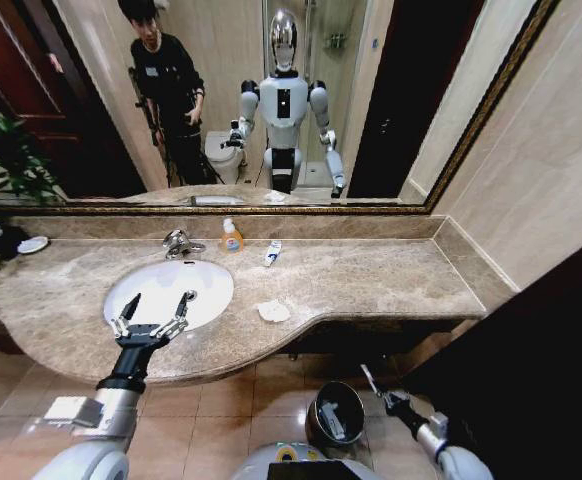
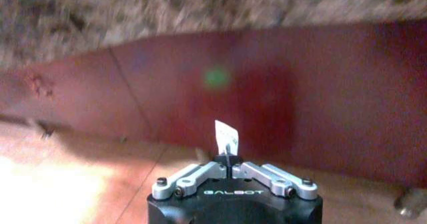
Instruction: Pick up the trash from the sink and place it in the trash bin.
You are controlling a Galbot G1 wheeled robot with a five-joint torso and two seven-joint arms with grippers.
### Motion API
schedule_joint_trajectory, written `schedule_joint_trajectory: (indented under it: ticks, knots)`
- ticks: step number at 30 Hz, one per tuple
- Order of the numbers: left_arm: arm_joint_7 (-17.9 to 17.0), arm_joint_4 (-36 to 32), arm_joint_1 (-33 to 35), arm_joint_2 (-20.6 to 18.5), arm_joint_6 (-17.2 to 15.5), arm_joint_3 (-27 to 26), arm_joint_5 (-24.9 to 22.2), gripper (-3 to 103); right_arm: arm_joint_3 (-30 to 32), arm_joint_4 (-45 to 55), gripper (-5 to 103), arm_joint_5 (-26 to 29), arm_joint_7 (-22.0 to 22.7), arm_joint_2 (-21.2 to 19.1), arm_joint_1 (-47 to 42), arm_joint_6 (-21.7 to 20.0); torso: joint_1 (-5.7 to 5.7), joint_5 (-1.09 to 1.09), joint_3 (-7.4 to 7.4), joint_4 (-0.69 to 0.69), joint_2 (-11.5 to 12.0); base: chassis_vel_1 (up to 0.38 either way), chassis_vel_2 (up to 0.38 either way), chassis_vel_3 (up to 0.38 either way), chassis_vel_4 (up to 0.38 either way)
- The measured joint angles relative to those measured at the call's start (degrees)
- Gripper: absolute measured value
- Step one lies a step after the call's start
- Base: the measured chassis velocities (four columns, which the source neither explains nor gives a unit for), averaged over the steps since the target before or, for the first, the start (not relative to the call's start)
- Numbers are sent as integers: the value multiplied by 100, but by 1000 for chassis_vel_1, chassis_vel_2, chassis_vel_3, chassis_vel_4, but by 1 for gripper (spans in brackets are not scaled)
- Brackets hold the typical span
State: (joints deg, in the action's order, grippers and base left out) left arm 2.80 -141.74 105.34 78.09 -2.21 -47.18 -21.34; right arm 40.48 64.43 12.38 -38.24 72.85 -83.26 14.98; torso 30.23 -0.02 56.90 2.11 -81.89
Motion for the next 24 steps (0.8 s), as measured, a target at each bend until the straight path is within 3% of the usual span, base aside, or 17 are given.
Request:
schedule_joint_trajectory:
  ticks: [5,7,8,10,16,18,20,22,23,24]
  knots:
    - [0,0,0,0,0,0,0,100,-2,-285,11,-402,-19,72,127,120,0,-1,0,0,0,0,0,0,0]
    - [0,0,0,0,0,0,0,100,-8,-311,22,-487,-53,71,133,133,0,2,0,1,0,0,0,0,0]
    - [0,0,0,0,0,0,0,100,-15,-364,32,-601,-89,61,135,176,0,1,0,0,0,0,0,0,0]
    - [0,0,0,0,0,0,0,100,-17,-392,38,-633,-94,61,145,202,0,2,0,0,0,0,0,0,0]
    - [0,0,0,0,0,0,0,100,41,-3,66,-260,-66,-11,55,222,0,4,0,0,0,0,0,0,0]
    - [0,0,0,0,0,0,0,100,121,189,66,-67,-233,-56,-9,242,0,4,0,1,0,0,0,0,0]
    - [0,0,0,0,0,0,0,100,392,594,77,393,-975,-189,-167,262,0,2,0,1,0,0,0,0,0]
    - [0,0,0,0,0,0,0,100,853,949,88,990,-2196,-359,-339,307,0,2,0,1,0,0,0,0,0]
    - [0,0,0,0,0,0,0,100,853,949,88,990,-2196,-359,-339,307,0,2,0,1,0,0,0,0,0]
    - [0,0,-1,0,0,0,0,100,1051,1061,88,1177,-2600,-423,-414,308,0,1,0,1,0,0,0,0,0]
